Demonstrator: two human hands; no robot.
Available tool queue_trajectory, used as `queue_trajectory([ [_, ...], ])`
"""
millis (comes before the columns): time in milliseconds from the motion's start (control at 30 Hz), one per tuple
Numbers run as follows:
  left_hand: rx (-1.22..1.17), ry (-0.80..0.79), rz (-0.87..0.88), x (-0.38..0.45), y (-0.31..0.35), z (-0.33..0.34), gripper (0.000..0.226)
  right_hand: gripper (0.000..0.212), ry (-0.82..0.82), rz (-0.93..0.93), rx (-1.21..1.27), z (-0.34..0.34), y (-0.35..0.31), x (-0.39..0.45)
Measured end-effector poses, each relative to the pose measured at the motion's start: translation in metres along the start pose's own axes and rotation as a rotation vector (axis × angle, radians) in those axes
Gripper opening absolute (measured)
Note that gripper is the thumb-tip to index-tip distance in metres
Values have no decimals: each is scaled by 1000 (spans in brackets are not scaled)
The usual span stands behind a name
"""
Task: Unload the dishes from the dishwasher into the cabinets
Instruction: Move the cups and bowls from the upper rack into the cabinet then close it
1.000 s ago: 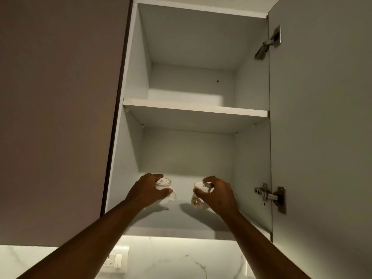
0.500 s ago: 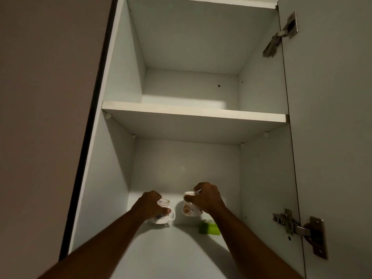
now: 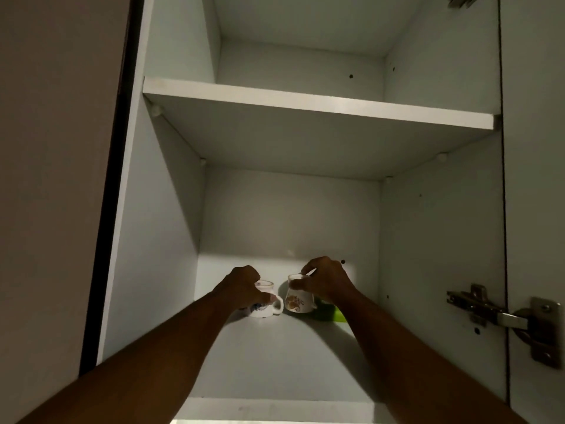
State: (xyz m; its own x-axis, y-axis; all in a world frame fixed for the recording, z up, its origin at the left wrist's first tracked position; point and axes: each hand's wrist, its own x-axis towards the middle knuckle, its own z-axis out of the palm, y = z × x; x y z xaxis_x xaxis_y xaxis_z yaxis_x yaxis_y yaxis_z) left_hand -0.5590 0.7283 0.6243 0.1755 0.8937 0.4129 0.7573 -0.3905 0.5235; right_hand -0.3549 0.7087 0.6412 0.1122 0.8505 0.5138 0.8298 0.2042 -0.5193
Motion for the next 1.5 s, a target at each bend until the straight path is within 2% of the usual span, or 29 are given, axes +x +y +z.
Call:
queue_trajectory([
  [100, -23, 37, 34, 0, -2, 3, 43, 48, -12, 14, 7, 2, 2, -3],
  [233, -67, 82, 77, 0, -7, 6, 64, 49, -18, 20, -3, 3, 3, -3],
  [500, -60, 99, 87, 3, -10, 10, 51, 42, -26, 5, -41, 10, 2, -5],
  [767, -77, 77, 138, 3, -14, 12, 49, 43, -34, -46, -92, 13, 5, -8],
  [900, -91, 60, 102, -1, -16, 6, 56, 60, -34, -58, -108, 14, 4, -11],
  [1067, 79, 224, 72, -15, -7, -18, 47, 64, 111, -118, -138, -1, -11, -23],
  [1233, 278, 230, 127, -56, 10, -31, 48, 59, 126, -193, -266, -16, -23, -47],
  [1400, 179, 415, 244, -103, 20, -43, 35, 49, 111, -245, -235, -22, -30, -73],
  [1500, 167, 361, 254, -130, 16, -40, 34, 46, 106, -262, -250, -31, -32, -99],
])
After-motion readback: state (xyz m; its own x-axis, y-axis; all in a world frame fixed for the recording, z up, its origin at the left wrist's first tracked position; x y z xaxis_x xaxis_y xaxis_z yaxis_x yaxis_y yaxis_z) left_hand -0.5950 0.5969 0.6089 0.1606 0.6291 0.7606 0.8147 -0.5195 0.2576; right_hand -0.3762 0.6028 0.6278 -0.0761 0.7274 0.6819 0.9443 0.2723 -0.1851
